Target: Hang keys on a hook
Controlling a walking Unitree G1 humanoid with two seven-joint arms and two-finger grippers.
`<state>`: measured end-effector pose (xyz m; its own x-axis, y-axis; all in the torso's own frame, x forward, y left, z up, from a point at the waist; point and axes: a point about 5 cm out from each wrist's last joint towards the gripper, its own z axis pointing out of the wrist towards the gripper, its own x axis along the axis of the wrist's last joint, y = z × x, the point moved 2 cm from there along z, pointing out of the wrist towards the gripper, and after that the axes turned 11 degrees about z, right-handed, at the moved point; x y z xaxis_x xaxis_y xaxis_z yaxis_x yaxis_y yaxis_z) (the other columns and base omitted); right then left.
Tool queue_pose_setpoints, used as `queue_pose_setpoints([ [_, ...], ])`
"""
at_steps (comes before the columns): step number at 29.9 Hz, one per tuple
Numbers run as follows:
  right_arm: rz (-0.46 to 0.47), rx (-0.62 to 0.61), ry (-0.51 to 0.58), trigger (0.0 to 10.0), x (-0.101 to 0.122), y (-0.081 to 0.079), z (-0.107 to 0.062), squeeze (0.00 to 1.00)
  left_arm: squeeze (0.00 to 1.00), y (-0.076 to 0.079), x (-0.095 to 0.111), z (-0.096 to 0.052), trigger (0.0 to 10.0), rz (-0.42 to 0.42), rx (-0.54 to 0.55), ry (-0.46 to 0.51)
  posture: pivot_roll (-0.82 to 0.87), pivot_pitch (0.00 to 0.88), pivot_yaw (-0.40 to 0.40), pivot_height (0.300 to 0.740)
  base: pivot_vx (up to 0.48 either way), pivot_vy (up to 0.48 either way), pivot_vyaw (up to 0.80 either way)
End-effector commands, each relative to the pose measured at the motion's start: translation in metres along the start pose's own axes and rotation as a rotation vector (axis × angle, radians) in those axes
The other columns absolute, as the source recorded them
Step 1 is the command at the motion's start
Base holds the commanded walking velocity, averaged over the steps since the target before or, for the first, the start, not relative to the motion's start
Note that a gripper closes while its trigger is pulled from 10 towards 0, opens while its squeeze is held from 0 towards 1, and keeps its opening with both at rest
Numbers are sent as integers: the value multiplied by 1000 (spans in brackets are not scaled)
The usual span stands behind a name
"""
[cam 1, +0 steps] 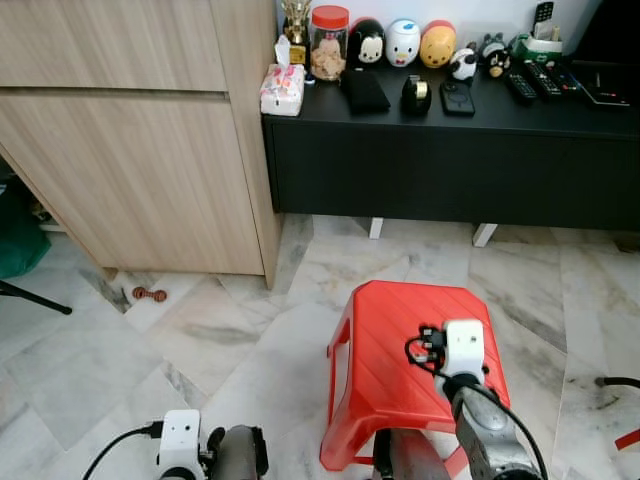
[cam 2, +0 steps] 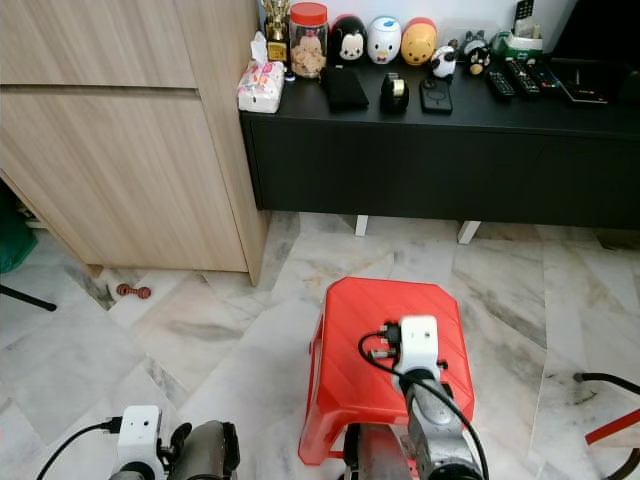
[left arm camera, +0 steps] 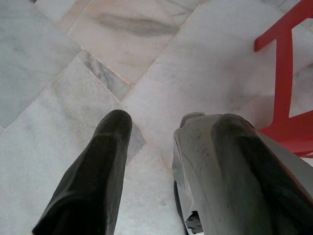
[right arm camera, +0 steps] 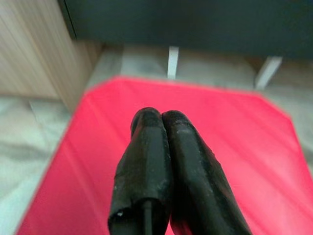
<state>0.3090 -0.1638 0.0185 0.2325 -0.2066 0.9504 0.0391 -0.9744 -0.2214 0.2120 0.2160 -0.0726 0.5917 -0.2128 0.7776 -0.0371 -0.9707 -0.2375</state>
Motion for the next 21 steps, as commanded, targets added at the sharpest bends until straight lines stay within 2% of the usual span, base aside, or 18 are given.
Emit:
queue_pose_setpoints([
  [1, -6, 2, 38, 0, 3, 0, -3, 0, 0, 6, -24, -10, 10000, 13, -29, -90, 165, 140, -43, 608, 0, 0, 0],
  [3, -37, 21, 107, 0, 12, -4, -6, 0, 0, 6, -24, -10, 10000, 14, -29, -90, 164, 139, -43, 608, 0, 0, 0],
  [5, -30, 5, 109, 0, 11, -2, -8, 0, 0, 6, -25, -10, 10000, 13, -28, -91, 160, 139, -43, 608, 0, 0, 0],
  [6, -38, -10, 89, 1059, 7, 0, -8, 0, 0, 7, -25, -10, 10000, 13, -29, -92, 161, 139, -43, 608, 0, 0, 0],
  [8, -38, -10, 89, 1059, 7, 0, -8, 0, 0, 7, -25, -10, 10000, 13, -29, -92, 161, 139, -43, 608, 0, 0, 0],
  [9, -35, -21, 78, 10000, 5, 2, -9, 0, 0, 7, -25, -10, 10000, 12, -29, -92, 165, 139, -43, 608, 0, 0, 0],
  [21, -15, -39, 104, 10000, 9, 4, -9, 0, 0, 7, -26, -10, 10000, 13, -31, -99, 161, 138, -43, 608, 0, 0, 0],
])
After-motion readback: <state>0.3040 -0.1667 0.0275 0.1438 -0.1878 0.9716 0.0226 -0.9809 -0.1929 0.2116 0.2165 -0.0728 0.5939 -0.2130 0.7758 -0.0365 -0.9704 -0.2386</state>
